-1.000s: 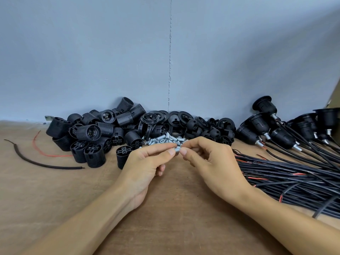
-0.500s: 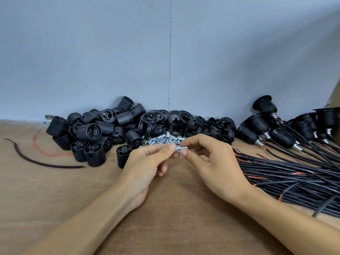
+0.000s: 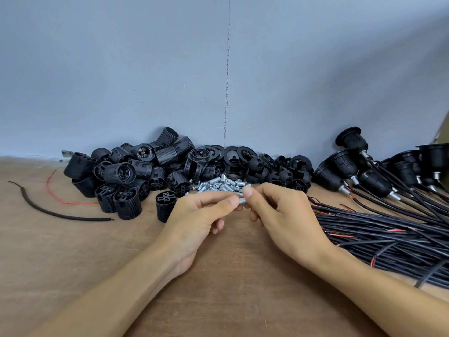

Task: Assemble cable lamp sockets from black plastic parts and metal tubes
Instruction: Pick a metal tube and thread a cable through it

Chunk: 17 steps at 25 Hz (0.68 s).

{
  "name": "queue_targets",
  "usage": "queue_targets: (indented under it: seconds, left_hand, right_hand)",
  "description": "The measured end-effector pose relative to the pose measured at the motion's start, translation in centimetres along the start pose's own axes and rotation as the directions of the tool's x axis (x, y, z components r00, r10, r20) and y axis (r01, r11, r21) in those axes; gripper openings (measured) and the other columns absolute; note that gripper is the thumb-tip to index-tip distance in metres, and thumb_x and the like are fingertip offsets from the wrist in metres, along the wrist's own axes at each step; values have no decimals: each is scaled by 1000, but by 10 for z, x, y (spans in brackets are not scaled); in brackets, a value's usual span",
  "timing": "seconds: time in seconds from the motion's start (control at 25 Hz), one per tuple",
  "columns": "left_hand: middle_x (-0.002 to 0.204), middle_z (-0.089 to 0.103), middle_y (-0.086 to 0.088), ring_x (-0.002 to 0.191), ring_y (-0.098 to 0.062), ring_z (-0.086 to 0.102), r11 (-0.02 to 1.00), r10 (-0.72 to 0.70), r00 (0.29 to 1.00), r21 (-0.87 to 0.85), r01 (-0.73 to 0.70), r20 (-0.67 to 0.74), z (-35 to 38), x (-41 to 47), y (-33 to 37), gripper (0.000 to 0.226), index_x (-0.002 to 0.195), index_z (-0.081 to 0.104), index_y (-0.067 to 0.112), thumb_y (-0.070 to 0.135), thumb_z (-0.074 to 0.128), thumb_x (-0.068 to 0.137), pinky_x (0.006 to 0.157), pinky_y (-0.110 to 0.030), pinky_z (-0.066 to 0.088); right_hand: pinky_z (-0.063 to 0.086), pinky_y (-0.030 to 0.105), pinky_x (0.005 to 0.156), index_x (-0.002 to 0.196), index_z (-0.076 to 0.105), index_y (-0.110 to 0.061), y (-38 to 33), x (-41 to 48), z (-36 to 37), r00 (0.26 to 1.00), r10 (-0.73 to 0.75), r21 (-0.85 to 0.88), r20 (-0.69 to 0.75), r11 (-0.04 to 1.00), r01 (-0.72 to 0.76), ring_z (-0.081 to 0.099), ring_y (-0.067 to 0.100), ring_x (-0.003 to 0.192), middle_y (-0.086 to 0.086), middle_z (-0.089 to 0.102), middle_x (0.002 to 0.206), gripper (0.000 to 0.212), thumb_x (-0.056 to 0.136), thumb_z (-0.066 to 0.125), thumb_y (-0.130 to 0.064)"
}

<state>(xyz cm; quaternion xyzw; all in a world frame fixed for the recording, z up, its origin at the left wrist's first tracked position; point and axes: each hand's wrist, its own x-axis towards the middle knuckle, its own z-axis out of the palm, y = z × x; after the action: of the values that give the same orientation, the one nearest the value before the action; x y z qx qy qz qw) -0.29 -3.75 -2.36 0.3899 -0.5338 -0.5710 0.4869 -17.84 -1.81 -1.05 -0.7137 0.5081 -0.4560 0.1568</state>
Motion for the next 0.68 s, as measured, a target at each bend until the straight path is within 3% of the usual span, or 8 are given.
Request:
queue_targets:
  seconds: [0.16,0.28,0.36,0.48,0.6,0.68]
  left_hand:
    - [89,78,-5,53,-3,49,1000,9,1000,12,-9,-21,1,0,-1,38,94,83,24,38,83,59,52,-15,43]
    - [90,79,-2,52,-3,48,999,-2,999,-35,0,-53,0,2,-2,37,94,83,22,35,83,60,53,-16,43]
    - [81,75,1,52,-4,47,999,-7,997,-47,3,-71,-1,3,-4,35,92,83,21,32,84,59,52,-17,43]
    - [80,75,1,51,-3,47,1000,-5,998,-28,3,-68,-1,4,-5,33,91,83,22,30,85,59,51,-16,42]
    - [87,78,1,50,-3,48,1000,7,997,-30,-9,-78,0,5,-7,24,93,82,21,17,85,70,50,-15,43]
    - [96,79,2,50,-3,48,1000,11,996,-22,-13,-92,1,5,-7,27,100,80,23,11,83,77,51,-14,44]
  right_hand:
    - [40,14,54,66,64,-22,2,1,-2,995,71,-9,68,997,-70,53,2,49,-1,64,57,58,94,38,-66]
    - [50,28,61,89,63,-33,6,2,-2,995,64,85,78,994,-71,61,17,62,-3,68,73,26,94,53,-57]
    - [50,29,61,90,64,-31,7,3,-2,994,48,71,99,996,-55,60,18,63,-6,67,73,13,95,61,-41]
    - [41,21,57,72,65,-25,11,6,-4,985,113,3,127,993,-114,51,4,51,1,65,63,47,98,44,-58]
    - [43,24,56,87,65,-29,12,8,-6,973,119,78,198,988,-137,48,2,50,-7,62,67,23,96,57,-48]
    - [40,21,53,78,66,-23,15,9,-4,970,132,65,206,987,-148,47,2,46,-7,63,62,36,98,53,-50]
